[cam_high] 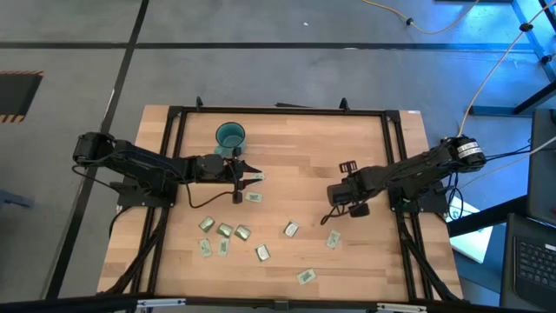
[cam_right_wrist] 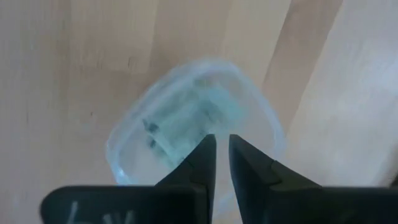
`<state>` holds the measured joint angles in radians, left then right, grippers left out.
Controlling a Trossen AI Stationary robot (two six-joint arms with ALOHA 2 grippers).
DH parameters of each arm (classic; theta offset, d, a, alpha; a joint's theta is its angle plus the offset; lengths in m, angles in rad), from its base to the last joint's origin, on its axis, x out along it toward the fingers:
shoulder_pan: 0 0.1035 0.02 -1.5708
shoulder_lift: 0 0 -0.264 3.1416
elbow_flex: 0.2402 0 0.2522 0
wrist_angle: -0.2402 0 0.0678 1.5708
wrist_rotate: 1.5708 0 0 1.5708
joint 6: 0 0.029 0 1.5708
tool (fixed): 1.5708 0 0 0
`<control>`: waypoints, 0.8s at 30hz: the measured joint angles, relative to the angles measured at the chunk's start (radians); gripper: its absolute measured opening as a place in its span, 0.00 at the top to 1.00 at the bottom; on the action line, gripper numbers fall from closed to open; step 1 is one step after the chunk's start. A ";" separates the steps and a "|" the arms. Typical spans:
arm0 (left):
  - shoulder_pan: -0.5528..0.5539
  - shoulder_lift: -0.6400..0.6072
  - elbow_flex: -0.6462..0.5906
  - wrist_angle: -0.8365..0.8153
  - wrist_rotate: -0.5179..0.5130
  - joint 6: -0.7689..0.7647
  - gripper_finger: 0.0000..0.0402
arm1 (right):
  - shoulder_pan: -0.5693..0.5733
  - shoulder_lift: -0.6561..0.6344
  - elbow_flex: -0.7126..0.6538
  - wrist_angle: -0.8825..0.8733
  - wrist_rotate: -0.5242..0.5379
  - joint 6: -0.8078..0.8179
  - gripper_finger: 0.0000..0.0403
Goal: Pick and place Stevia / Truvia into bins
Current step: Put the stevia packet into the transparent bin
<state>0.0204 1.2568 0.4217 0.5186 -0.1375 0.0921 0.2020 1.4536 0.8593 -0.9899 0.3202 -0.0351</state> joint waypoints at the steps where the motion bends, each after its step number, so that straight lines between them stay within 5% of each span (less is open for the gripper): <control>1: 0.000 0.000 0.000 0.000 0.000 0.000 0.72 | 0.000 0.000 0.010 -0.025 0.000 0.002 0.86; 14: 0.000 0.000 0.000 0.000 0.000 0.000 0.72 | 0.030 -0.004 0.191 -0.043 -0.139 0.108 0.84; 24: 0.000 0.000 0.000 0.000 0.000 0.000 0.72 | 0.103 0.034 0.191 0.048 -0.139 -0.023 0.85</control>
<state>0.0206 1.2568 0.4217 0.5182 -0.1375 0.0921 0.3045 1.4877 1.0500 -0.9424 0.1813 -0.0577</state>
